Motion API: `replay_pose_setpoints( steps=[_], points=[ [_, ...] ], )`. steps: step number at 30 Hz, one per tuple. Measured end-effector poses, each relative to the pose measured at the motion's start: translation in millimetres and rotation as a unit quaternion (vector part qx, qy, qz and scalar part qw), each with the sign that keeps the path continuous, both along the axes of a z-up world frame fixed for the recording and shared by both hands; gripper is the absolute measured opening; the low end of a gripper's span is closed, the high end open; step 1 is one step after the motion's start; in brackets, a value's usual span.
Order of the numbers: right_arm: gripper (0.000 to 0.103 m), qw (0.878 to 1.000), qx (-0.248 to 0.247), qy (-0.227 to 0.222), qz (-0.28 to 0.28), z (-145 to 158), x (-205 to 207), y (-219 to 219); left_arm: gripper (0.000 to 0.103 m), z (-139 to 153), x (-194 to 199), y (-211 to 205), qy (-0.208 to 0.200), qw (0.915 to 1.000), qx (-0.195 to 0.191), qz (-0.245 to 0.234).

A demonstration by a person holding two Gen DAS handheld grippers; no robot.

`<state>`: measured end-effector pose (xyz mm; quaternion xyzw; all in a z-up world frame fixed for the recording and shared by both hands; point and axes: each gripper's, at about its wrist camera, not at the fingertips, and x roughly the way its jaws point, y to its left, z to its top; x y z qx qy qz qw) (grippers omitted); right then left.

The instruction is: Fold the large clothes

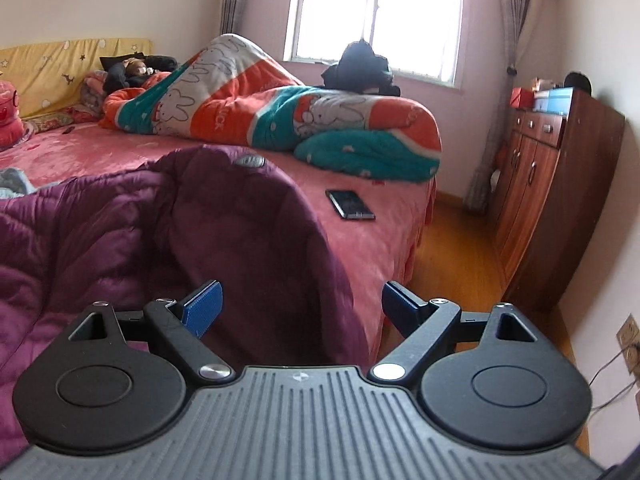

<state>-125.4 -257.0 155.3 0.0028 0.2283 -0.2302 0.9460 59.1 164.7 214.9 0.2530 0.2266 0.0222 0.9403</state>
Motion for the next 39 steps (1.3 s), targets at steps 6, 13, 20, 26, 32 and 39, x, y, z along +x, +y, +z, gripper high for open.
replay_pose_setpoints(
  steps=[6,13,20,26,32,39],
  points=[
    [0.103,1.0,0.016,0.001,0.007,-3,-26,5,0.102,-2,-30,28,0.006,0.9989,-0.042,0.018],
    [0.103,1.0,0.021,0.004,0.023,-8,-50,5,0.102,-14,-80,17,-0.007,0.9941,-0.109,-0.001],
    [0.103,0.998,0.025,0.03,0.055,-11,-70,8,0.102,-31,-124,-32,0.013,0.9829,-0.167,-0.076],
    [0.103,0.989,0.085,0.059,0.101,-27,-83,-3,0.102,-51,-148,-68,0.049,0.9684,-0.216,-0.114],
    [0.103,0.974,0.171,0.074,0.127,-57,-78,-20,0.101,-74,-169,-111,0.085,0.9557,-0.24,-0.148],
    [0.103,0.931,0.331,0.068,0.142,-89,-62,-45,0.101,-100,-208,-170,0.15,0.9296,-0.223,-0.253]
  ],
)
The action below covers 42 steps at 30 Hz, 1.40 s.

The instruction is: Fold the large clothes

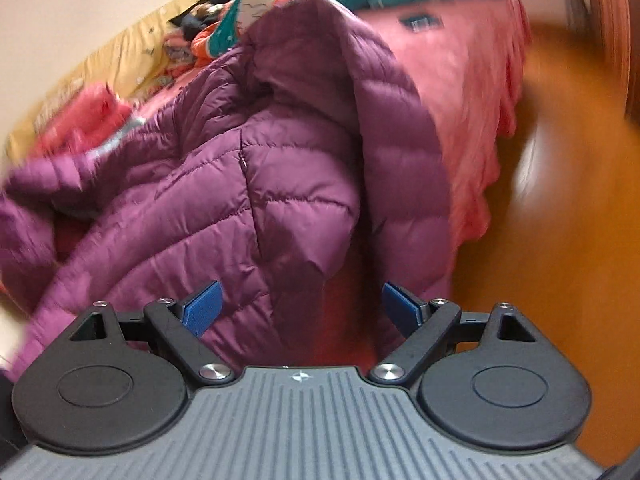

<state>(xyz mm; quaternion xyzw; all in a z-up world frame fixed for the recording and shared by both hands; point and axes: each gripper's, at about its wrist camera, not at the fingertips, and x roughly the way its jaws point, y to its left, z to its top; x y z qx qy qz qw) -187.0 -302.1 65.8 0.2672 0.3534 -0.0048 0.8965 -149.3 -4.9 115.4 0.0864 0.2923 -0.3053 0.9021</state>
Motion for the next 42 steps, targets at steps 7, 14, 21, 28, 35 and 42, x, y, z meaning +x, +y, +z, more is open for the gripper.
replay_pose_setpoints(
  steps=[7,14,21,28,35,42],
  points=[
    [0.103,0.981,0.193,-0.019,-0.017,-16,22,-10,0.101,-23,-26,-44,0.01,0.9954,0.043,-0.084],
    [0.103,0.96,0.261,-0.098,-0.008,27,50,8,0.101,-36,-39,-76,-0.041,0.9882,0.094,-0.113],
    [0.103,0.94,0.307,-0.15,0.005,50,86,24,0.09,-53,-41,-108,-0.132,0.9721,0.166,-0.101],
    [0.103,0.952,0.259,-0.159,0.028,69,96,34,0.051,-19,16,-97,-0.097,0.9924,0.072,0.025],
    [0.103,0.957,0.219,-0.191,0.028,62,76,8,0.036,9,72,-75,-0.057,0.9906,-0.007,0.124],
    [0.103,0.977,0.109,-0.177,0.044,51,63,28,0.037,4,100,-61,0.015,0.9871,-0.071,0.143]
  ],
)
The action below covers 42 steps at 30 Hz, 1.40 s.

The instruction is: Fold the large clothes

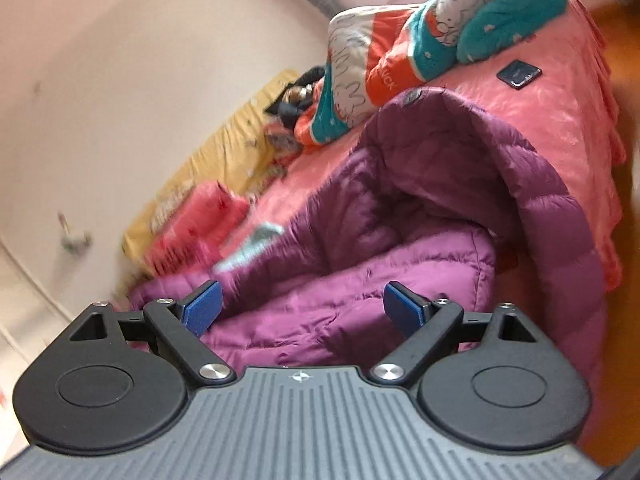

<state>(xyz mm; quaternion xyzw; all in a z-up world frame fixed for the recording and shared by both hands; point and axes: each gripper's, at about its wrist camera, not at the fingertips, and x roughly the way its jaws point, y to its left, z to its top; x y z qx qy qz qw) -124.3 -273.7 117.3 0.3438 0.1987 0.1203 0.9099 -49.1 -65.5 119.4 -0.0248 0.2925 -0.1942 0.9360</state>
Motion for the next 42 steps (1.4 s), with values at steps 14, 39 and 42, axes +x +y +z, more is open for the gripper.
replay_pose_setpoints(
  steps=[14,39,42],
  points=[
    [0.103,0.964,-0.251,0.078,0.048,-22,-32,47,0.043,-3,13,19,0.039,0.998,-0.046,0.02],
    [0.048,0.99,-0.041,0.078,-0.108,-27,28,-3,0.058,-9,-15,25,0.048,0.9975,-0.038,-0.035],
    [0.038,0.99,-0.027,0.077,-0.112,-20,19,-5,0.057,-10,-24,24,0.052,0.9966,-0.036,-0.052]
  ],
)
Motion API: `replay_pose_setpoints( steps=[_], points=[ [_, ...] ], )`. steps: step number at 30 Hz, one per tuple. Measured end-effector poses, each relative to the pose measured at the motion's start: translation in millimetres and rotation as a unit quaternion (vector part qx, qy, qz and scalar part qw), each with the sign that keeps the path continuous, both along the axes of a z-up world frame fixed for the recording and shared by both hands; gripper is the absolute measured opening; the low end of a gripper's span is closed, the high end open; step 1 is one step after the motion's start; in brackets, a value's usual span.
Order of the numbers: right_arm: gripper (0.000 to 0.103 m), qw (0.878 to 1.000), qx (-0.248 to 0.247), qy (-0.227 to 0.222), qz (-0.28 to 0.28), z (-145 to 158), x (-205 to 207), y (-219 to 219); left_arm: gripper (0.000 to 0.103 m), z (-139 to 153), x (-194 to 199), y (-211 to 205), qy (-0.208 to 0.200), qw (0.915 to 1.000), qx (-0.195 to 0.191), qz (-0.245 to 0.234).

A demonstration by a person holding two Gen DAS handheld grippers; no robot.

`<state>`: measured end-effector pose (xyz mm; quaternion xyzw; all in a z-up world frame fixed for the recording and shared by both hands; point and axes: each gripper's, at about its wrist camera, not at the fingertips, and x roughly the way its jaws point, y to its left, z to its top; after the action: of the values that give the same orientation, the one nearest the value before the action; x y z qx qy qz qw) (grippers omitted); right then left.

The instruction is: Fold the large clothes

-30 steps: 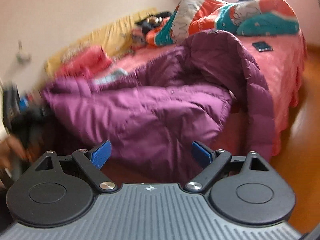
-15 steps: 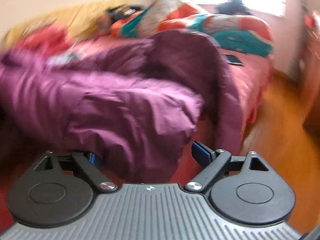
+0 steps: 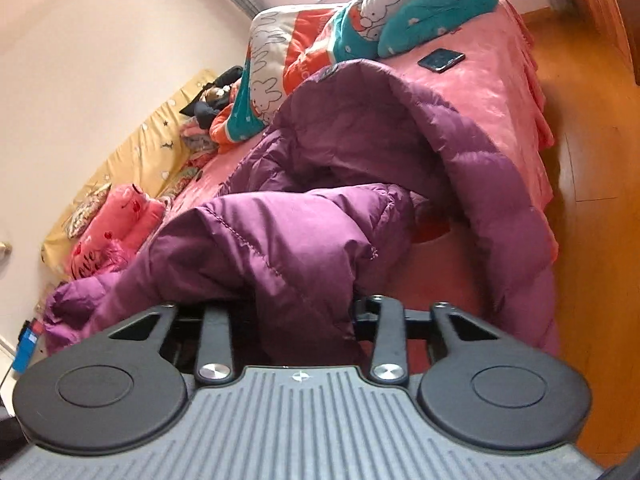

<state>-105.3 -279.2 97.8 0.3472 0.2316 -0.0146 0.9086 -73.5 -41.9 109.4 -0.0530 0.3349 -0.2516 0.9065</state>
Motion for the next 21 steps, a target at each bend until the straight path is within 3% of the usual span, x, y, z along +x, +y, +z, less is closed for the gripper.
replay_pose_setpoints(
  steps=[5,13,18,21],
  points=[
    [0.029,0.999,-0.033,-0.023,-0.02,25,-27,3,0.057,2,-20,-6,-0.003,0.9992,0.01,-0.039],
    [0.026,0.995,-0.093,-0.029,-0.024,54,-61,20,0.057,3,-44,-8,0.006,0.9968,0.024,-0.077],
    [0.026,0.985,-0.171,0.015,-0.025,51,-68,23,0.058,-12,-54,-14,0.018,0.9931,0.06,-0.099],
    [0.027,0.969,-0.238,0.07,-0.007,35,-63,28,0.06,-25,-54,-16,0.032,0.9908,0.079,-0.105]
  ],
)
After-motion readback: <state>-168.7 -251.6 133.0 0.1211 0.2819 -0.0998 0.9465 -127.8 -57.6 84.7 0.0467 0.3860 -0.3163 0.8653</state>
